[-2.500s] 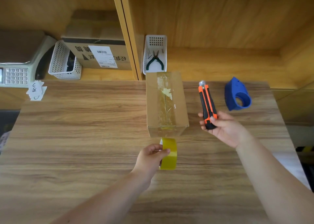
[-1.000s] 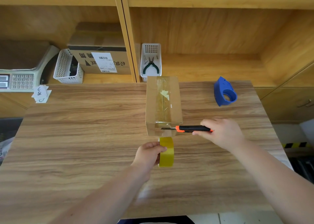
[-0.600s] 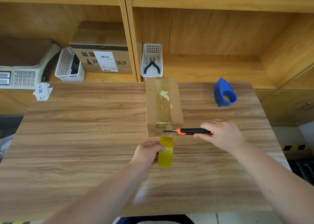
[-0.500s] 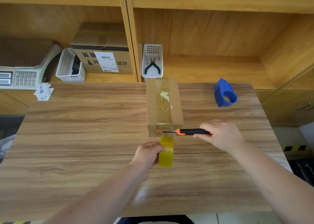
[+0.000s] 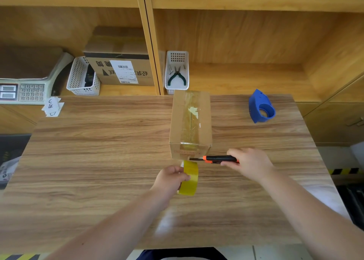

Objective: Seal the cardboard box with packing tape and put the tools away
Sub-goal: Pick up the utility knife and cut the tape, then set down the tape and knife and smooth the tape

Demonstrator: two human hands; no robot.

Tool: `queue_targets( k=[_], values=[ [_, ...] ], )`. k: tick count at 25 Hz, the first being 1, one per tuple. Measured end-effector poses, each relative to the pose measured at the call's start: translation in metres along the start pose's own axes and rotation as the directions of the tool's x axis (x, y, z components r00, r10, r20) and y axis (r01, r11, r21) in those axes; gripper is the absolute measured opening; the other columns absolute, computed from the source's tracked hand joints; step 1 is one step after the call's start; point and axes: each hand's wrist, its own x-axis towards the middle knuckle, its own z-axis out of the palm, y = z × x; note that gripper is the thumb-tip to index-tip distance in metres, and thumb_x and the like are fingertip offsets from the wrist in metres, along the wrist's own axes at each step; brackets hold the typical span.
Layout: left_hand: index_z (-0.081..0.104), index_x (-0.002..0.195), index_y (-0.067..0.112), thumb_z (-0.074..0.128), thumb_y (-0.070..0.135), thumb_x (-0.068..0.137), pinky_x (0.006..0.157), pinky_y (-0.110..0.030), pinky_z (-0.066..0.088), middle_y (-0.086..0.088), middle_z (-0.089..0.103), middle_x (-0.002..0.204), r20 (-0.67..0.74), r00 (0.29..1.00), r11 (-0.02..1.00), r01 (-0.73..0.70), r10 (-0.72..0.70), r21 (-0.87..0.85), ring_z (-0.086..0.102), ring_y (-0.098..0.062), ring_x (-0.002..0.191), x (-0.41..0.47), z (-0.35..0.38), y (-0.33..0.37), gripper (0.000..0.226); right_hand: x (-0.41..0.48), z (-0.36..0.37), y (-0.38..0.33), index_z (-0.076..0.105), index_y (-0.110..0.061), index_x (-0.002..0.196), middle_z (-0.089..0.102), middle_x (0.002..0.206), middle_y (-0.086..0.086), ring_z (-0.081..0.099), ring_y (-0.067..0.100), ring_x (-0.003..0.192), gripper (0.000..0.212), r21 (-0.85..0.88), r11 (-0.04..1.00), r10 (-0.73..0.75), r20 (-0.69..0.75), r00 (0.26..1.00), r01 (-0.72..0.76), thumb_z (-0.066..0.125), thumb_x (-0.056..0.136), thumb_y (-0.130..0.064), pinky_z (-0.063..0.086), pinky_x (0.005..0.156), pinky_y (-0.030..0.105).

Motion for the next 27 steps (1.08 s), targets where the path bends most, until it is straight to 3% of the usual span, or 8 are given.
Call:
queue_targets(
  k=[3, 6, 10, 13, 17, 19, 23, 27],
  values=[
    [0.067, 0.087, 0.023, 0.068, 0.016, 0.071, 0.062, -0.025, 0.046, 0.0, 0.07, 0.079, -0.035, 0.986, 0.909, -0.137, 0.164, 0.394, 0.061, -0.016, 0.073, 0.003, -0.007, -0.017, 0.017, -0.016, 0.032, -0.013, 0.047, -0.03, 0.09, 0.065, 0.078, -0.007, 0.057, 0.017, 0.064, 0.028, 0.293, 0.892, 0.286, 0.221, 0.932, -0.343, 0.059, 0.084, -0.055, 0.048, 0.059, 0.034],
    [0.061, 0.087, 0.026, 0.064, 0.025, 0.072, 0.066, -0.028, 0.046, 0.004, 0.065, 0.081, 0.033, 0.955, 0.62, -0.217, 0.294, 0.754, 0.062, -0.02, 0.079, 0.003, -0.014, -0.031, 0.016, -0.031, 0.067, -0.025, 0.045, -0.031, 0.08, 0.067, 0.084, -0.006, 0.06, 0.013, 0.068, 0.025, 0.475, 0.694, 0.397, 0.373, 0.838, -0.541, 0.064, 0.084, -0.046, 0.045, 0.058, 0.031],
    [0.057, 0.105, 0.024, 0.056, 0.023, 0.08, 0.063, -0.027, 0.037, 0.003, 0.068, 0.1, 0.186, 0.9, 0.295, -0.315, 0.393, 0.902, 0.061, -0.027, 0.093, 0.007, -0.016, -0.037, 0.025, -0.037, 0.094, -0.038, 0.048, -0.031, 0.076, 0.065, 0.077, -0.006, 0.057, 0.016, 0.062, 0.023, 0.588, 0.527, 0.438, 0.431, 0.789, -0.614, 0.066, 0.085, -0.041, 0.046, 0.056, 0.032],
    [0.055, 0.113, 0.023, 0.051, 0.016, 0.083, 0.073, -0.03, 0.04, -0.001, 0.067, 0.11, 0.276, 0.862, 0.122, -0.357, 0.426, 0.926, 0.06, -0.031, 0.099, 0.016, -0.012, -0.043, 0.031, -0.036, 0.099, -0.044, 0.049, -0.03, 0.076, 0.062, 0.073, -0.007, 0.055, 0.016, 0.061, 0.021, 0.61, 0.488, 0.459, 0.429, 0.778, -0.624, 0.065, 0.086, -0.039, 0.041, 0.054, 0.029],
    [0.054, 0.123, 0.018, 0.049, 0.013, 0.085, 0.089, -0.034, 0.04, -0.006, 0.068, 0.112, 0.374, 0.825, -0.08, -0.377, 0.423, 0.923, 0.06, -0.03, 0.105, 0.031, -0.01, -0.052, 0.039, -0.035, 0.103, -0.052, 0.052, -0.027, 0.083, 0.065, 0.075, -0.005, 0.058, 0.015, 0.061, 0.022, 0.458, 0.624, 0.474, 0.422, 0.773, -0.633, 0.058, 0.088, -0.048, 0.039, 0.054, 0.029],
    [0.06, 0.109, 0.016, 0.057, 0.012, 0.077, 0.082, -0.034, 0.044, -0.006, 0.07, 0.095, 0.429, 0.778, -0.133, -0.417, 0.459, 0.899, 0.065, -0.03, 0.091, 0.036, -0.01, -0.057, 0.032, -0.036, 0.105, -0.057, 0.053, -0.025, 0.086, 0.062, 0.071, -0.007, 0.059, 0.016, 0.066, 0.028, 0.277, 0.756, 0.466, 0.408, 0.785, -0.593, 0.053, 0.089, -0.053, 0.04, 0.057, 0.029],
    [0.064, 0.071, 0.023, 0.077, 0.012, 0.04, 0.054, -0.025, 0.041, 0.006, 0.061, 0.053, 0.481, 0.785, -0.265, -0.404, 0.392, 0.876, 0.061, -0.018, 0.05, 0.044, -0.013, -0.066, 0.036, -0.034, 0.108, -0.06, 0.052, -0.022, 0.087, 0.06, 0.076, -0.004, 0.057, 0.018, 0.071, 0.029, 0.242, 0.78, 0.433, 0.457, 0.777, -0.577, 0.048, 0.092, -0.05, 0.042, 0.059, 0.03],
    [0.066, 0.084, 0.025, 0.076, 0.026, 0.052, 0.068, -0.032, 0.051, 0.005, 0.069, 0.072, 0.487, 0.738, -0.155, -0.475, 0.466, 0.867, 0.067, -0.022, 0.069, 0.046, -0.024, -0.069, 0.033, -0.031, 0.111, -0.058, 0.055, -0.022, 0.086, 0.06, 0.085, -0.003, 0.057, 0.018, 0.077, 0.03, 0.178, 0.823, 0.421, 0.446, 0.79, -0.539, 0.049, 0.091, -0.051, 0.048, 0.064, 0.033]
  ],
)
